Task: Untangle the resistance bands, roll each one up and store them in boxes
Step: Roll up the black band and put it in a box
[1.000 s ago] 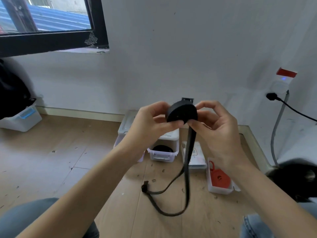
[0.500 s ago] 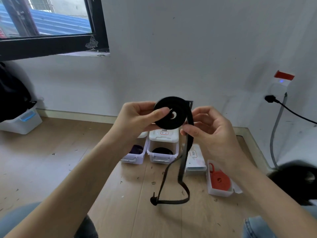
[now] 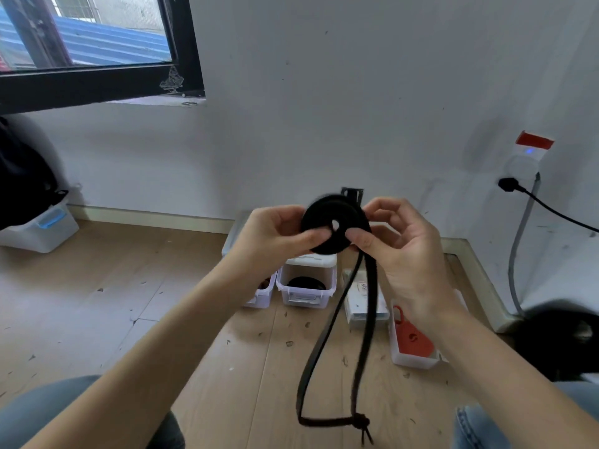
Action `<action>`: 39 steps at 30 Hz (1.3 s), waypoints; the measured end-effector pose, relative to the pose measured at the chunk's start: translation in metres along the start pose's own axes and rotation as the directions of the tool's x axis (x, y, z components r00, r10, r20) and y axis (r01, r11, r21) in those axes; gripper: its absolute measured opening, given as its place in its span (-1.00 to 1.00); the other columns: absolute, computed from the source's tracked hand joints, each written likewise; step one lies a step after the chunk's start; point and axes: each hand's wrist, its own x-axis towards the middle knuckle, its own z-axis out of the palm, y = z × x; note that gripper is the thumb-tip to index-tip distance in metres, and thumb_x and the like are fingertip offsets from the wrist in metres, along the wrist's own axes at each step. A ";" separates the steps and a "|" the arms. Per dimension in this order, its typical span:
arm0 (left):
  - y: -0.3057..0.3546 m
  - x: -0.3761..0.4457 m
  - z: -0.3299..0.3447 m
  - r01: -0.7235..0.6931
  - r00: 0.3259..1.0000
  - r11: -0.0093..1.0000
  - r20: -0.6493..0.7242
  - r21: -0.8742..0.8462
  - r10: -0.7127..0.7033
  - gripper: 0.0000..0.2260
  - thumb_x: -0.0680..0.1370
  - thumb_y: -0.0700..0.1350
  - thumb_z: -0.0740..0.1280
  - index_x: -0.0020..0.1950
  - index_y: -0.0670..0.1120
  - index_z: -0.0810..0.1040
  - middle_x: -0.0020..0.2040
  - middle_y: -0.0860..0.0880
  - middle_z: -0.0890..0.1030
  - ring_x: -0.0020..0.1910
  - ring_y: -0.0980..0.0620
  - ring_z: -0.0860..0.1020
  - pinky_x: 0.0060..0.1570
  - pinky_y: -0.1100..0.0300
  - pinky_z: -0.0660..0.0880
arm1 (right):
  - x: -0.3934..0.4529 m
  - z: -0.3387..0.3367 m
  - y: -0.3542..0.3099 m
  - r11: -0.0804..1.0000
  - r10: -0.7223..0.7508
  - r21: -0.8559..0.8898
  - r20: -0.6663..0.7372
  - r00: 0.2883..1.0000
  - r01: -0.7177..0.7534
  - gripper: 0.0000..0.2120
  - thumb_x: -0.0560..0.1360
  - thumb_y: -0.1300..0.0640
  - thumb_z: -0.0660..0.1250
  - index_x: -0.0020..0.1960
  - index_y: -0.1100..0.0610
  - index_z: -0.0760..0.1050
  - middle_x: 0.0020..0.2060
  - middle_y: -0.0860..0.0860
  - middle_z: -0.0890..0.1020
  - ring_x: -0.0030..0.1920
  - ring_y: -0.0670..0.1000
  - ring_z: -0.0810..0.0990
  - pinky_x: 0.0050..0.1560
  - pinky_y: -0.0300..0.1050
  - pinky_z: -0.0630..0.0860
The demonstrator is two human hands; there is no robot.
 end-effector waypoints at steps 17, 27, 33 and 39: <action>0.003 0.003 -0.003 -0.282 0.935 0.778 -0.019 0.561 0.353 -0.86 0.50 0.02 0.33 -0.20 0.02 0.59 -0.36 0.16 0.59 -0.36 0.23 0.55 -0.35 0.47 0.38 | 0.000 -0.006 -0.002 0.965 0.208 0.106 0.251 0.946 -0.240 -0.75 0.30 0.12 0.44 -0.04 0.14 0.53 -0.13 0.06 0.68 -0.08 0.11 0.68 -0.07 -0.13 0.60; 0.000 0.002 -0.013 -0.032 0.986 0.919 0.163 0.394 -0.036 -0.95 0.51 -0.14 0.34 -0.08 -0.08 0.59 -0.26 -0.02 0.68 -0.23 0.01 0.66 -0.20 0.25 0.59 | -0.001 -0.005 0.003 0.969 0.201 -0.182 0.201 0.959 -0.165 -0.80 0.37 0.33 0.44 -0.06 0.14 0.53 -0.22 0.02 0.71 -0.18 0.01 0.69 -0.12 -0.18 0.61; 0.000 -0.002 -0.016 0.013 0.947 0.908 0.287 0.419 -0.145 -0.87 0.51 -0.20 0.35 -0.08 0.01 0.64 -0.21 -0.02 0.70 -0.17 0.05 0.67 -0.09 0.18 0.61 | 0.001 -0.006 0.002 0.953 0.123 -0.303 0.337 0.933 -0.016 -0.73 0.38 0.30 0.46 -0.06 -0.04 0.62 -0.16 -0.06 0.70 -0.09 -0.09 0.67 -0.01 -0.22 0.58; 0.007 0.003 -0.025 0.029 0.996 0.985 0.079 0.170 -0.043 -0.89 0.48 -0.25 0.36 -0.14 -0.05 0.63 -0.29 0.01 0.69 -0.28 0.10 0.67 -0.32 0.34 0.55 | 0.005 -0.012 0.003 0.970 0.217 -0.163 0.248 0.944 -0.180 -0.70 0.26 0.06 0.47 -0.06 0.09 0.50 -0.22 0.01 0.70 -0.22 -0.01 0.68 -0.18 -0.28 0.55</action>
